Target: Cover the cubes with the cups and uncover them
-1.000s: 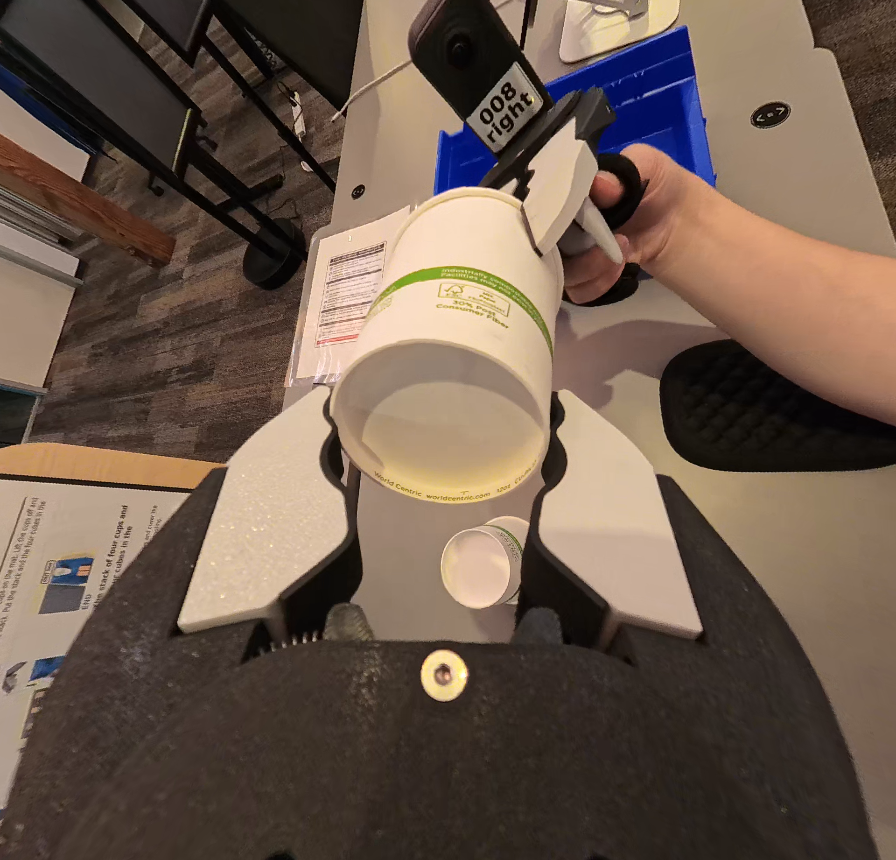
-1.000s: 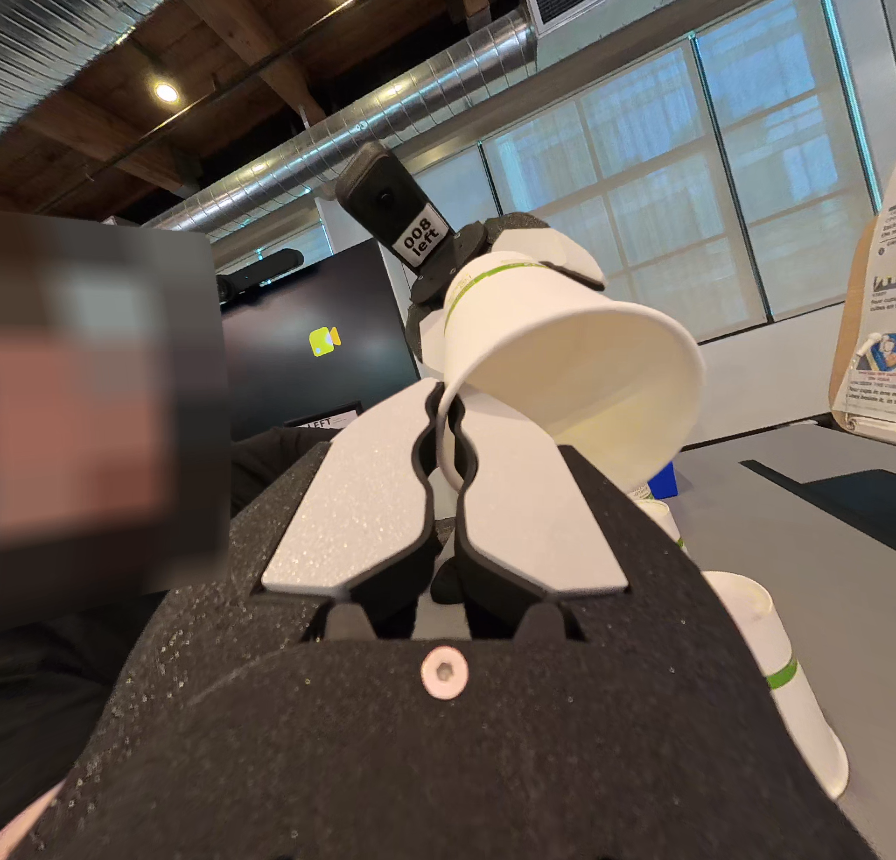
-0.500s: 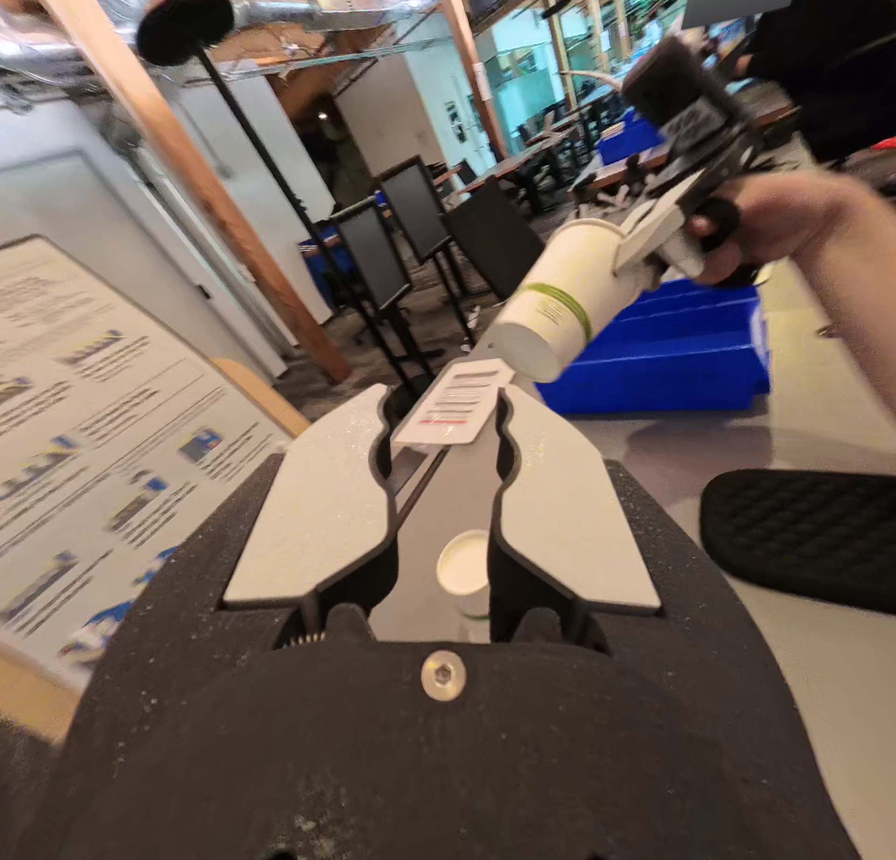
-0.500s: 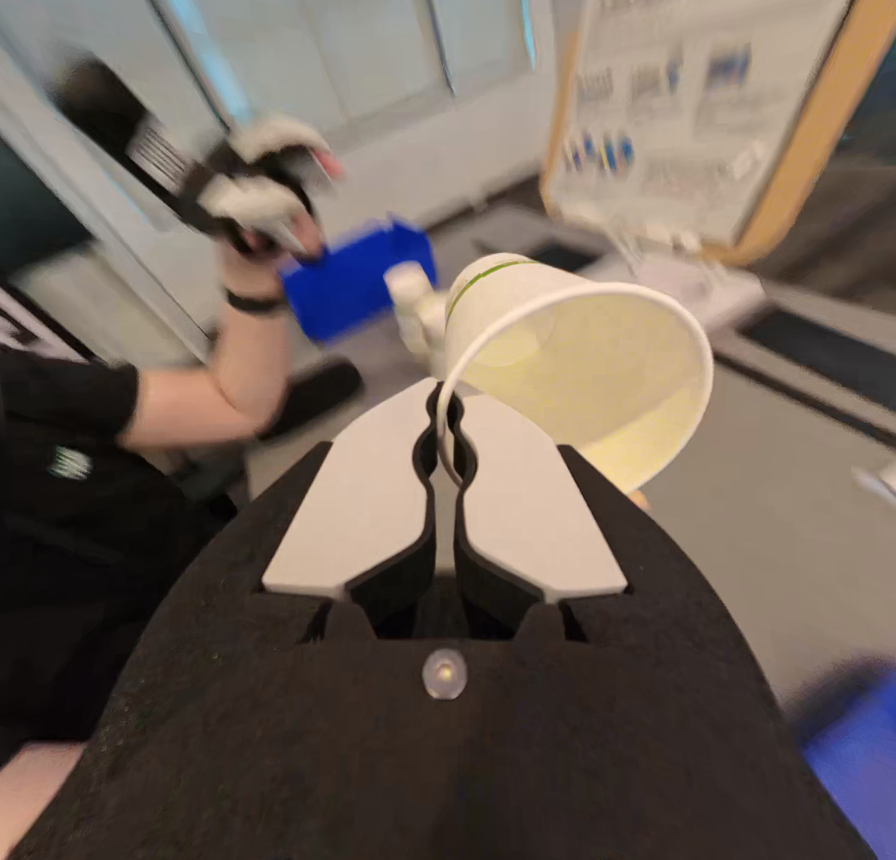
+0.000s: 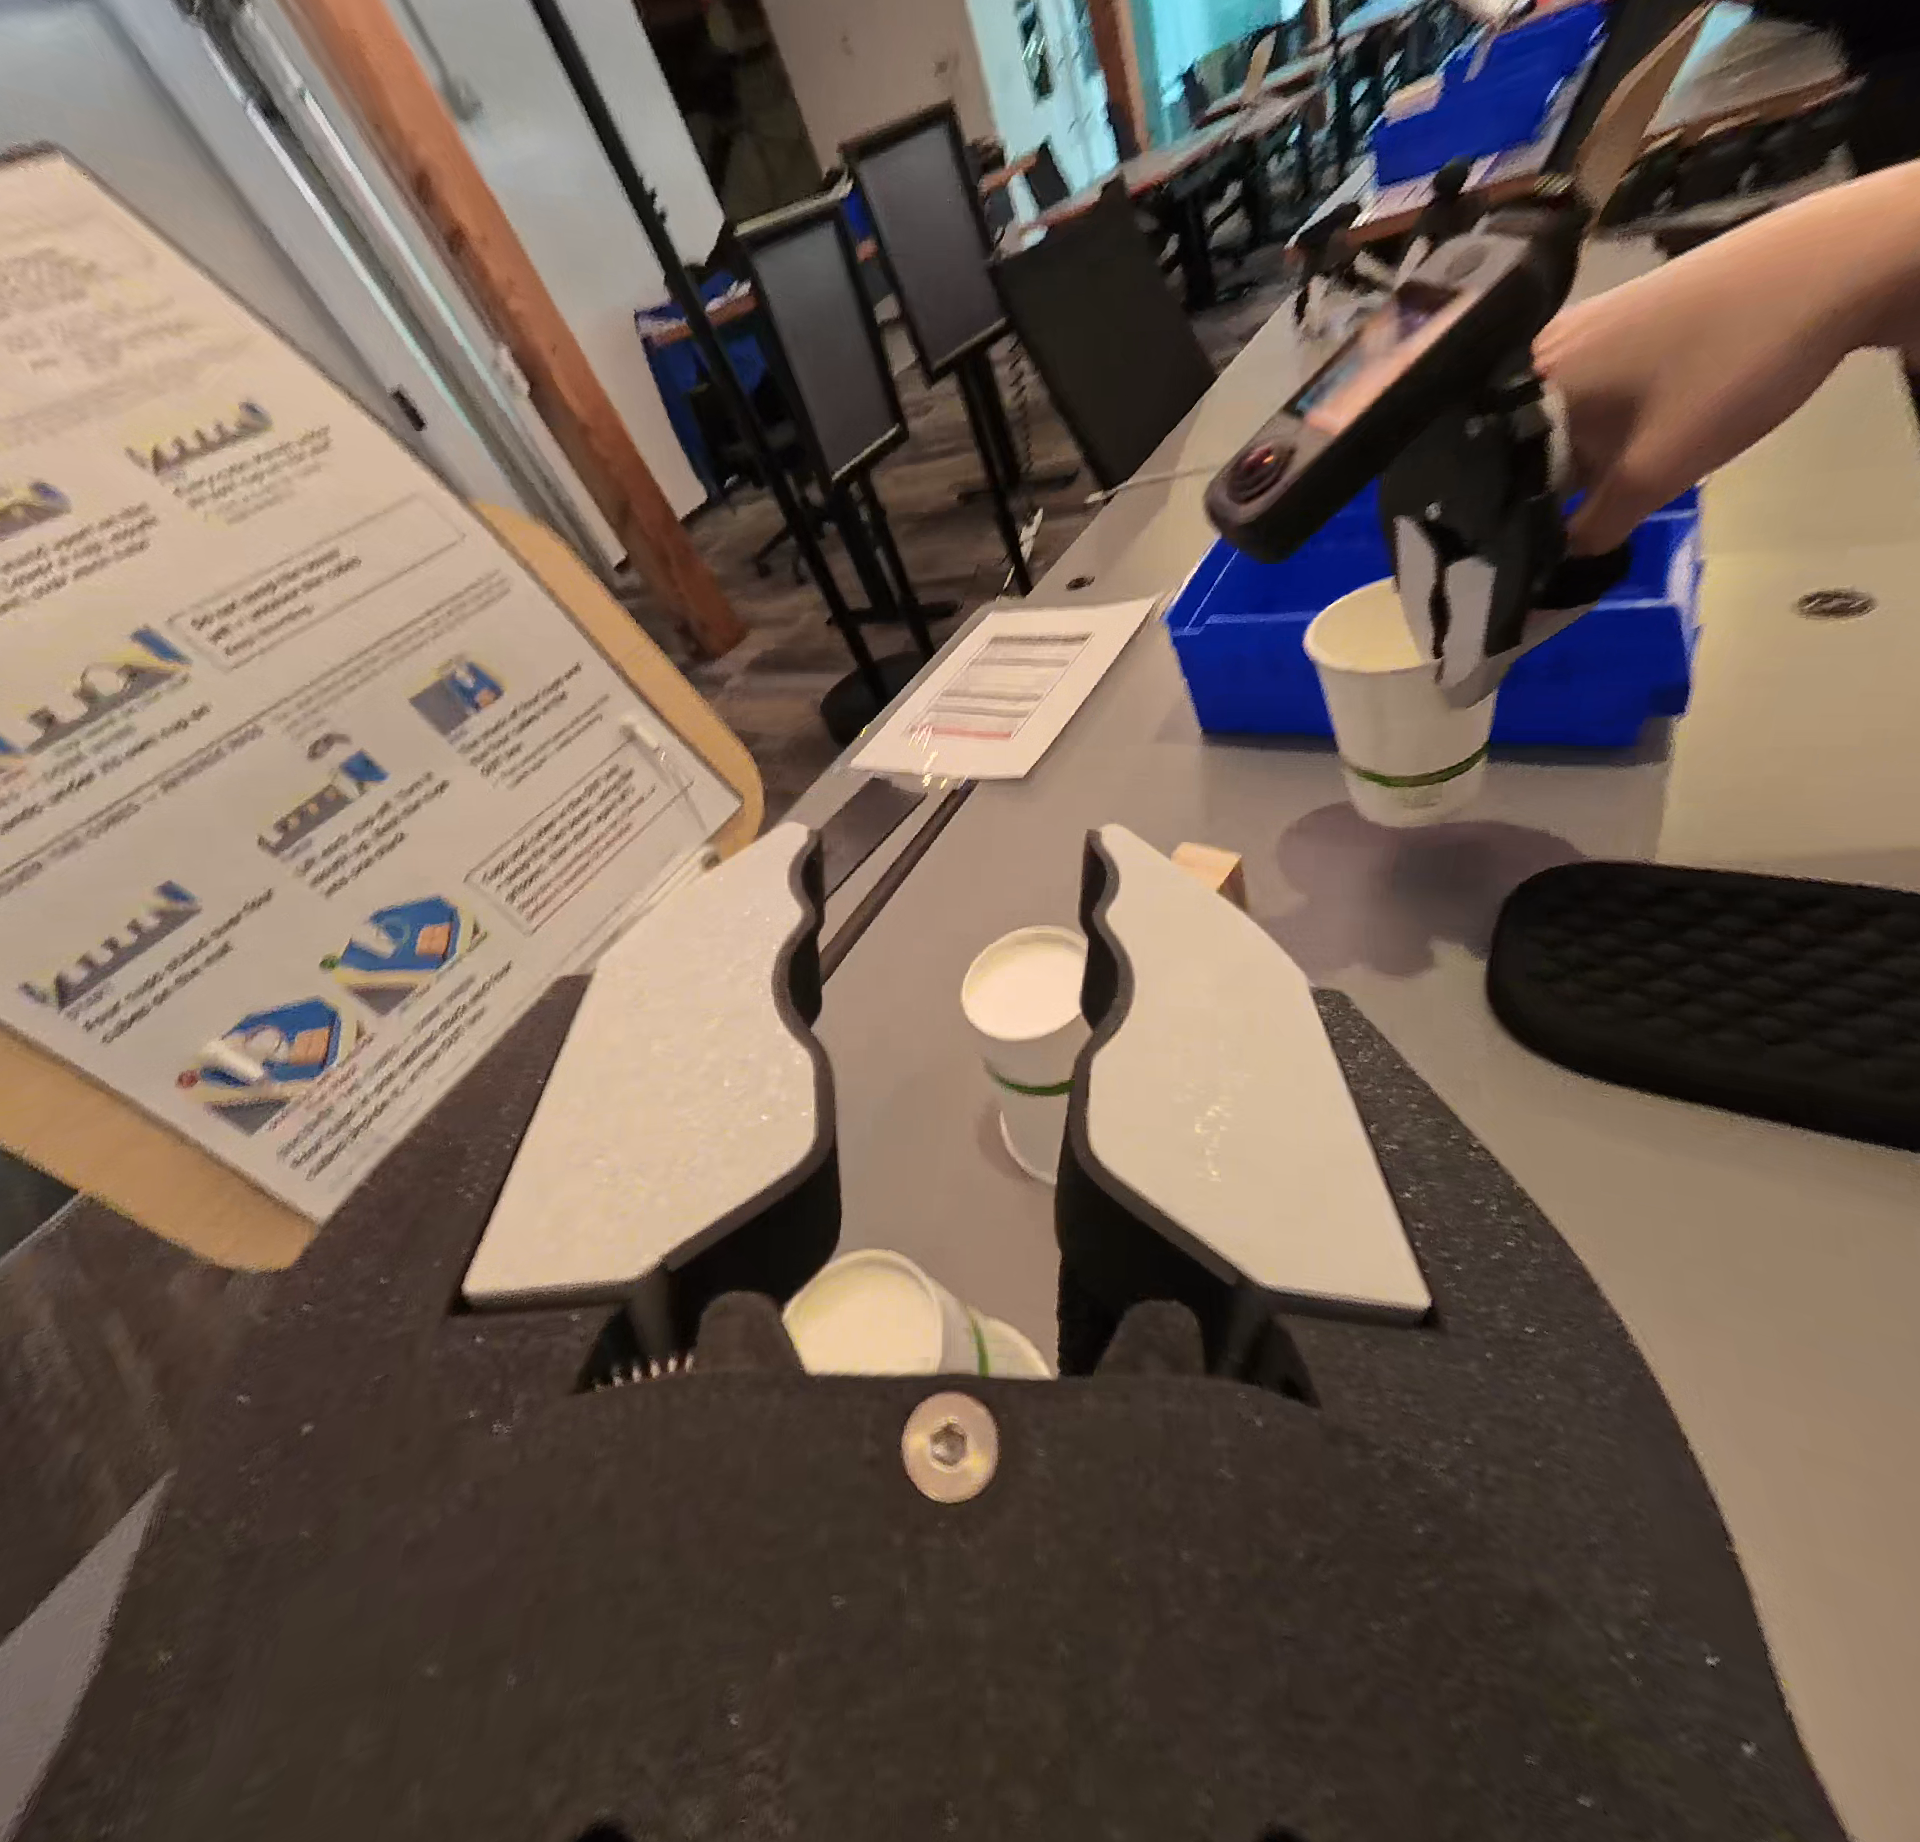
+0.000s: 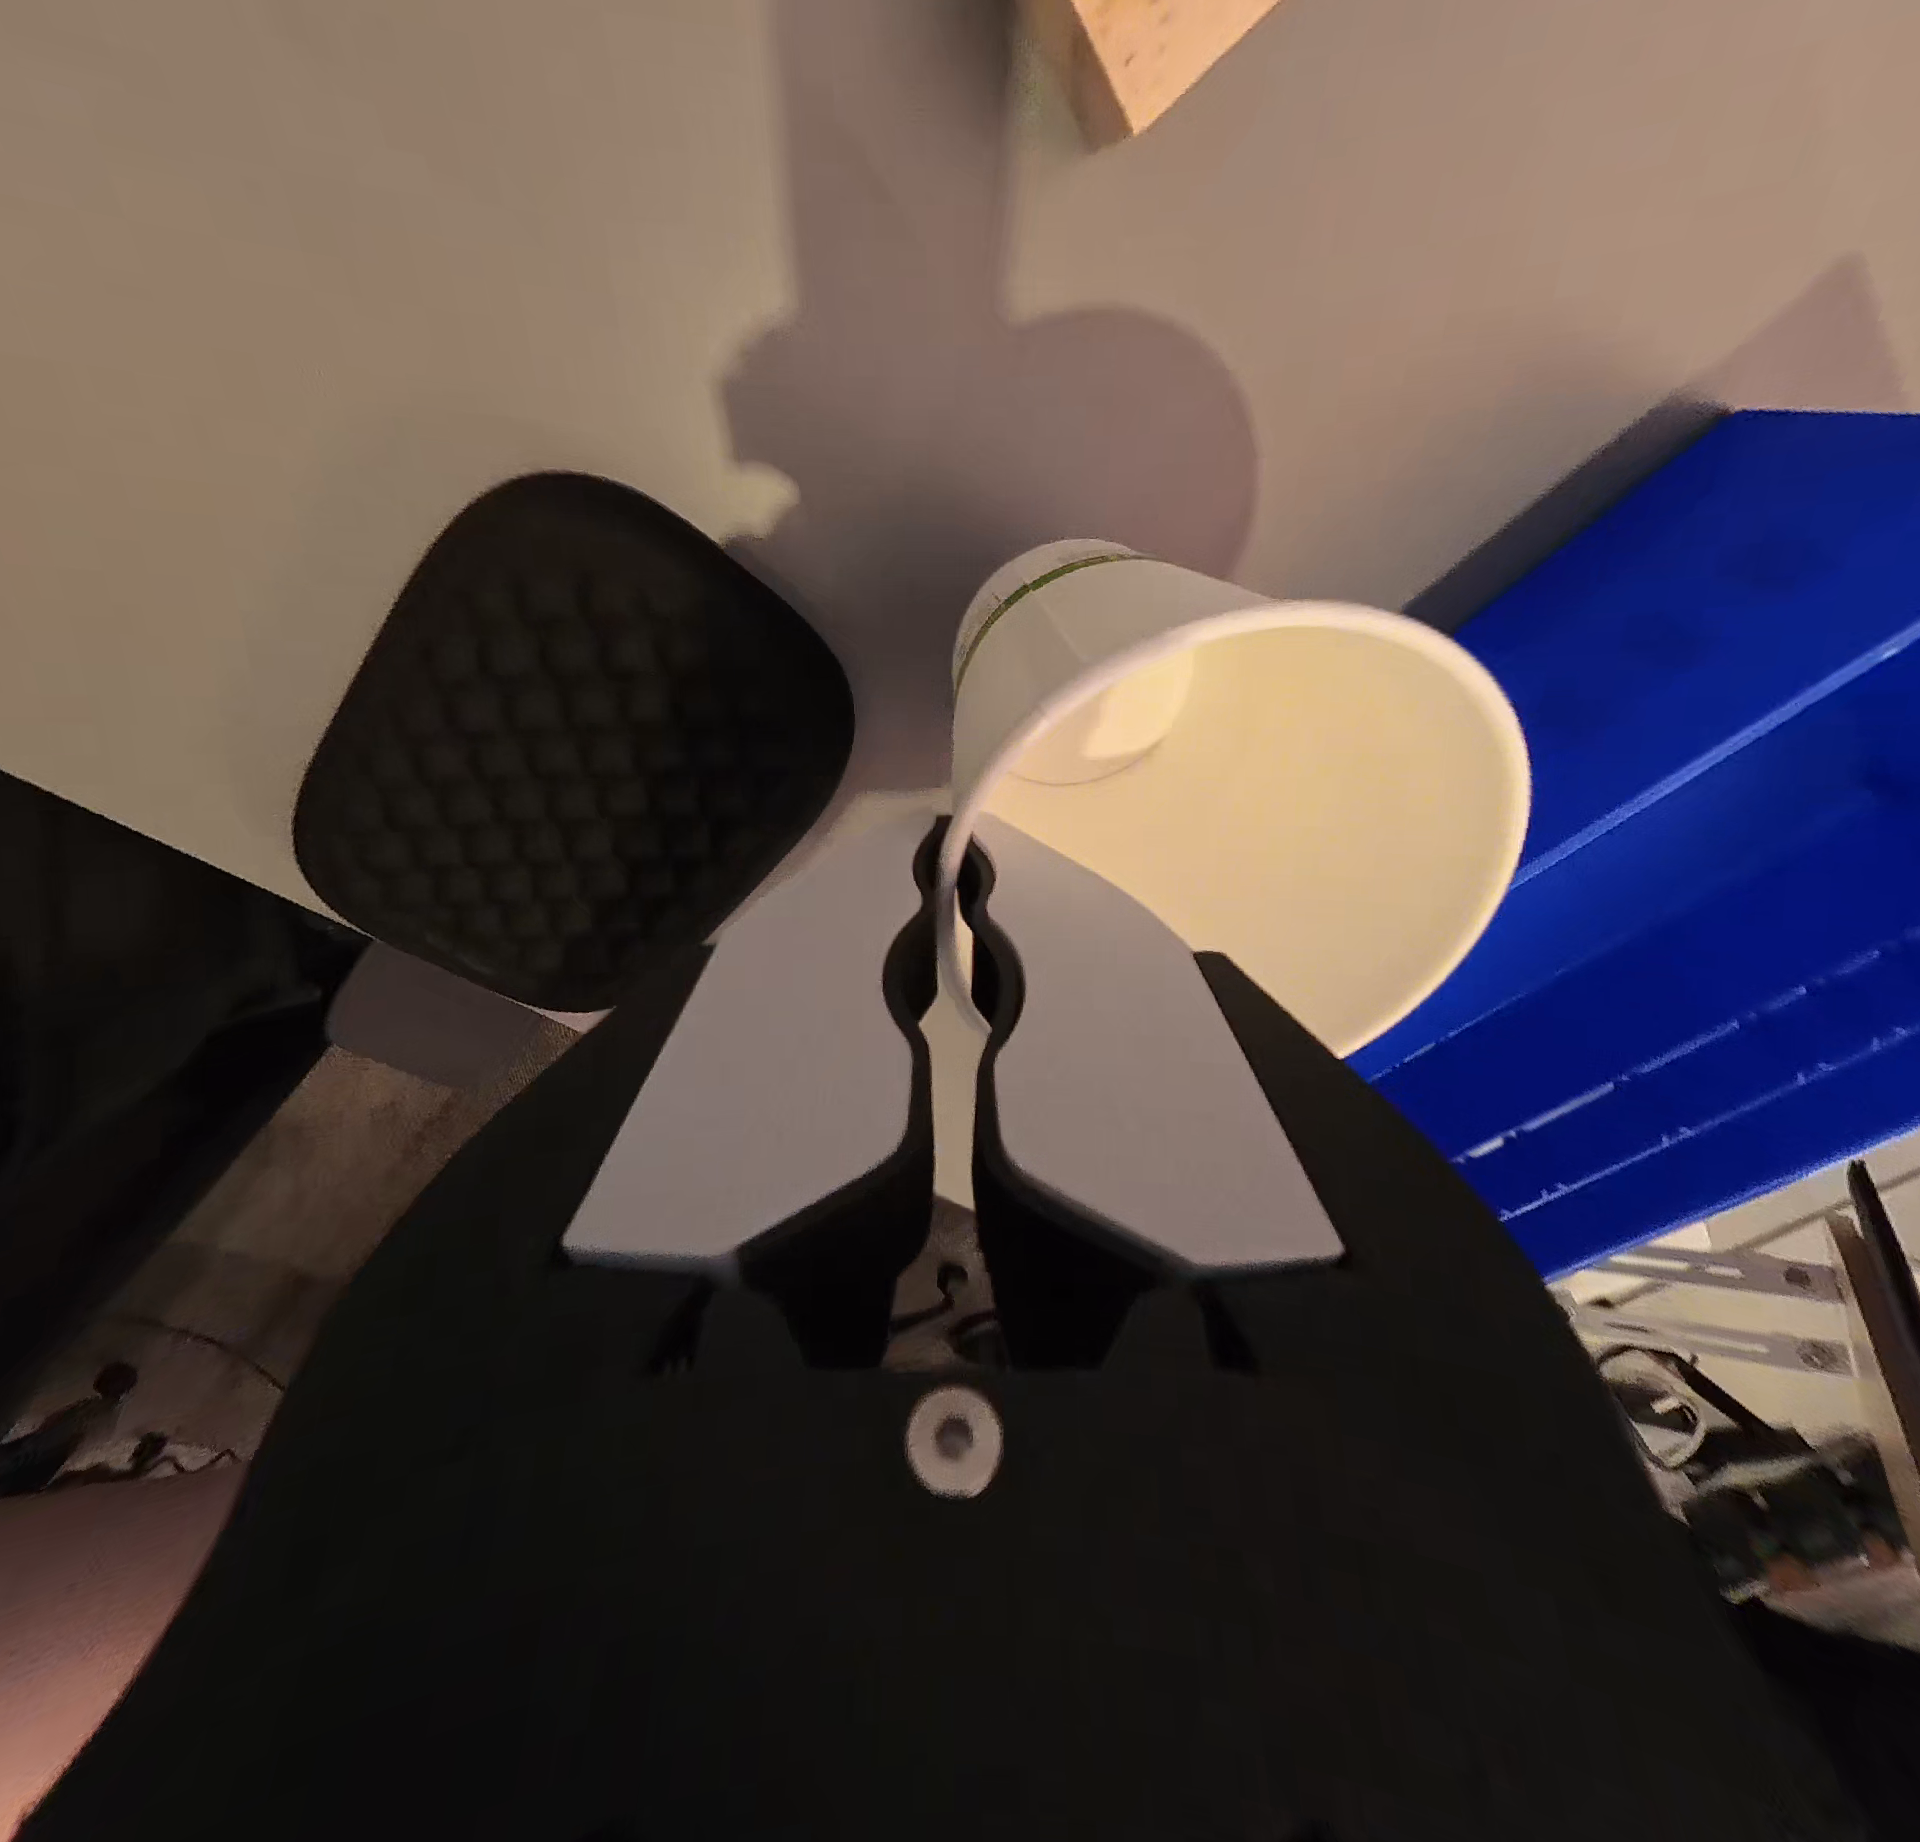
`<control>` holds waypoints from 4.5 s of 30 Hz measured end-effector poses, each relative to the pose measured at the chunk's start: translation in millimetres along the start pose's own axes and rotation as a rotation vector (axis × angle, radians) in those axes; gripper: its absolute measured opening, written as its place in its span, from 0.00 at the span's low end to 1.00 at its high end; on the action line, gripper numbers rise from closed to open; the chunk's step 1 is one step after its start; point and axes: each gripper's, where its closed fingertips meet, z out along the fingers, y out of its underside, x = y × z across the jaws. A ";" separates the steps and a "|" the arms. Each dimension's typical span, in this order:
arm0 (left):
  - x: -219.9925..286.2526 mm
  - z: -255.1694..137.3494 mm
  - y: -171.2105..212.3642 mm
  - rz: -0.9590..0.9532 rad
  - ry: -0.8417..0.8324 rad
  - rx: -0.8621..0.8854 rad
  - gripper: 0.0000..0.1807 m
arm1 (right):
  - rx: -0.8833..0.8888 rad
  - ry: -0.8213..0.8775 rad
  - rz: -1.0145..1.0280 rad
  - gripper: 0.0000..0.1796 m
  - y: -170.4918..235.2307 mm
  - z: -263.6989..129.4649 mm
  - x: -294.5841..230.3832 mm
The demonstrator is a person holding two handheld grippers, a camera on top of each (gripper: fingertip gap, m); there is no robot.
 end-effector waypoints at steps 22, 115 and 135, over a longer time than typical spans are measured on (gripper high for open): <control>-32.4 4.6 37.5 -0.032 -0.120 -0.170 0.26 | 0.067 0.050 -0.018 0.08 -5.3 36.4 -6.6; 115.6 58.7 -47.1 0.162 0.717 -0.257 0.47 | 1.908 -0.899 0.028 0.16 -58.2 -167.1 -132.8; 65.4 10.6 -29.7 0.077 0.542 -0.181 0.46 | 0.945 0.031 0.026 0.00 16.3 -140.3 -12.3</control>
